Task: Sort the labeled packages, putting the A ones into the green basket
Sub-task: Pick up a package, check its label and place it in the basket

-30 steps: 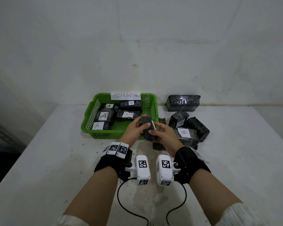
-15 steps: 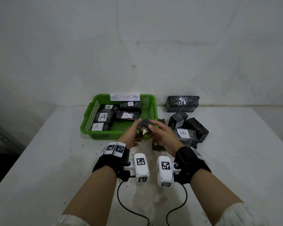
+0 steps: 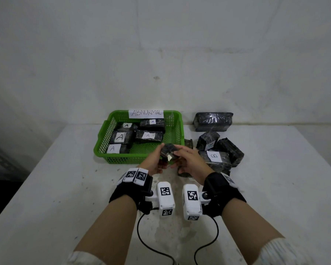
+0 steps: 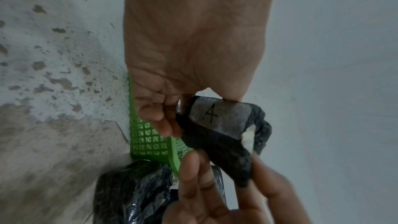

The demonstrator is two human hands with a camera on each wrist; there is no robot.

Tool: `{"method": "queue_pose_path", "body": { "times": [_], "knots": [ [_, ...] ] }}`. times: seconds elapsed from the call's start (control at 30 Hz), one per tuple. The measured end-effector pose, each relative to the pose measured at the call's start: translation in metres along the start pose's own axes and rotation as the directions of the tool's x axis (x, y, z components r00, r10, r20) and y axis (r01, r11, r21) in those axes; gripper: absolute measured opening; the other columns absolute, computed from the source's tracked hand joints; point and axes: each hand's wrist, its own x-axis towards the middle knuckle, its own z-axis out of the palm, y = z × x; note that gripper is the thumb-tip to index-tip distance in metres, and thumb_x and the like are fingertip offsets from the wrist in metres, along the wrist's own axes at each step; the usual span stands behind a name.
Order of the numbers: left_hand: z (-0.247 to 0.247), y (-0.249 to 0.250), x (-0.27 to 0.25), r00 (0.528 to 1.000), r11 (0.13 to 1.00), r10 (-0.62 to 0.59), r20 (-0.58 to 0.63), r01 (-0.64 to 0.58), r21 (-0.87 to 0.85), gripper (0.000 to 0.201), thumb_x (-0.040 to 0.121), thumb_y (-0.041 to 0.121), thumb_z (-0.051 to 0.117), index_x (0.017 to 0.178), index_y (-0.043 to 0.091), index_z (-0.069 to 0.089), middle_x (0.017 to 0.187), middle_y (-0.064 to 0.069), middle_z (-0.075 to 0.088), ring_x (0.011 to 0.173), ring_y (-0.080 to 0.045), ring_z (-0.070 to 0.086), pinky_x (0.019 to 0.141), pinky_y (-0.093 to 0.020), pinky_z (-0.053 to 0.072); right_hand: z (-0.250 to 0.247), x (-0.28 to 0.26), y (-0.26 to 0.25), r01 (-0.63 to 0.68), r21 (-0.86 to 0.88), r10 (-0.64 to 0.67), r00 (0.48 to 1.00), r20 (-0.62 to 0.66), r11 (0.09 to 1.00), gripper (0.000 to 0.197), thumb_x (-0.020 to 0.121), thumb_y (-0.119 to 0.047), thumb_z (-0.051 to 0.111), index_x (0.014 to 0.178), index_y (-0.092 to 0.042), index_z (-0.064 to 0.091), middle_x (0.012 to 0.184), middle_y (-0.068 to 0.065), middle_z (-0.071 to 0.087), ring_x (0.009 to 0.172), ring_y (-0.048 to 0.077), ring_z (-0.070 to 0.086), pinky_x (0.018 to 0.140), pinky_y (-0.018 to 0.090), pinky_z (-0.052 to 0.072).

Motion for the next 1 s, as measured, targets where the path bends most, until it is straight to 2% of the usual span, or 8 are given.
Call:
{"method": "queue_pose_path", "body": {
  "times": [0.07,0.13,0.2,0.33,0.47,0.57,0.87,1.0],
  "knots": [
    [0.000,0.000,0.001,1.000,1.000,0.010,-0.017,-0.010,0.011,0.037,0.097,0.046,0.036,0.092,0.014,0.053,0.071,-0.006,0.055,0.060,-0.016,0.050,0.056,-0.022,0.033,0.000,0.002,0.004,-0.005,-0.004,0.005,1.000,-0.026,1.000,0.025,0.095,-0.005,0.050,0.099,-0.025,0.064,0.078,0.001,0.068,0.055,0.014,0.064,0.046,0.023,0.041],
    [0.000,-0.002,0.004,0.994,0.996,0.080,-0.071,-0.082,-0.022,0.030,0.096,0.034,0.047,0.114,0.010,0.047,0.102,-0.014,0.062,0.079,-0.024,0.060,0.062,-0.029,0.045,-0.002,0.006,0.009,-0.022,0.007,0.022,0.996,-0.086,1.000,0.020,0.094,0.001,0.049,0.103,-0.015,0.057,0.084,0.006,0.064,0.054,0.015,0.062,0.046,0.024,0.047],
    [-0.001,-0.002,0.004,0.968,0.971,0.231,-0.093,-0.235,-0.034,0.029,0.092,0.012,0.056,0.116,0.012,0.041,0.126,-0.019,0.054,0.106,-0.033,0.057,0.084,-0.043,0.051,-0.006,0.010,0.014,-0.050,0.082,0.061,0.988,-0.142,0.995,0.022,0.093,0.008,0.045,0.108,-0.008,0.049,0.089,0.012,0.060,0.060,0.021,0.060,0.050,0.026,0.051],
    [-0.006,0.001,-0.001,0.900,0.899,0.435,-0.015,-0.434,0.057,0.059,0.074,-0.017,0.063,0.107,0.026,0.041,0.123,-0.020,0.052,0.118,-0.032,0.051,0.102,-0.049,0.042,-0.008,0.012,0.011,-0.148,0.308,0.187,0.977,-0.100,0.940,0.015,0.098,-0.007,0.042,0.105,-0.008,0.055,0.096,0.011,0.064,0.073,0.026,0.062,0.062,0.029,0.055],
    [-0.006,0.008,-0.010,0.901,0.910,0.395,0.178,-0.410,0.056,0.080,0.071,-0.021,0.063,0.129,0.026,0.035,0.118,-0.010,0.051,0.112,-0.023,0.053,0.094,-0.034,0.047,-0.009,0.014,0.011,-0.168,0.419,0.222,0.971,-0.083,0.892,0.012,0.098,-0.020,0.050,0.104,-0.009,0.053,0.099,0.014,0.063,0.078,0.029,0.065,0.057,0.030,0.058],
    [-0.001,0.013,-0.017,0.898,0.939,0.329,0.291,-0.345,0.005,0.055,0.082,-0.011,0.058,0.129,0.016,0.050,0.115,-0.007,0.056,0.103,-0.022,0.058,0.090,-0.031,0.052,-0.010,0.016,0.013,-0.119,0.431,0.195,0.971,-0.135,0.894,0.005,0.097,-0.013,0.051,0.094,-0.011,0.053,0.093,0.013,0.061,0.078,0.025,0.062,0.056,0.028,0.059],
    [0.001,0.008,-0.015,0.910,0.932,0.354,0.216,-0.363,0.005,0.028,0.091,-0.003,0.050,0.112,0.010,0.063,0.100,0.000,0.064,0.088,-0.010,0.062,0.077,-0.020,0.055,-0.014,0.014,0.010,-0.118,0.408,0.190,0.972,-0.140,0.906,0.006,0.097,-0.012,0.051,0.093,-0.011,0.056,0.091,0.011,0.062,0.080,0.022,0.060,0.052,0.023,0.056],
    [-0.001,0.006,-0.014,0.915,0.936,0.349,0.203,-0.351,-0.028,0.029,0.091,-0.002,0.051,0.116,0.009,0.061,0.104,0.000,0.062,0.090,-0.011,0.061,0.078,-0.023,0.056,-0.013,0.014,0.012,-0.130,0.400,0.186,0.977,-0.106,0.907,0.021,0.097,-0.012,0.051,0.116,-0.002,0.055,0.098,0.014,0.062,0.085,0.024,0.062,0.054,0.025,0.056]
  ]
}}
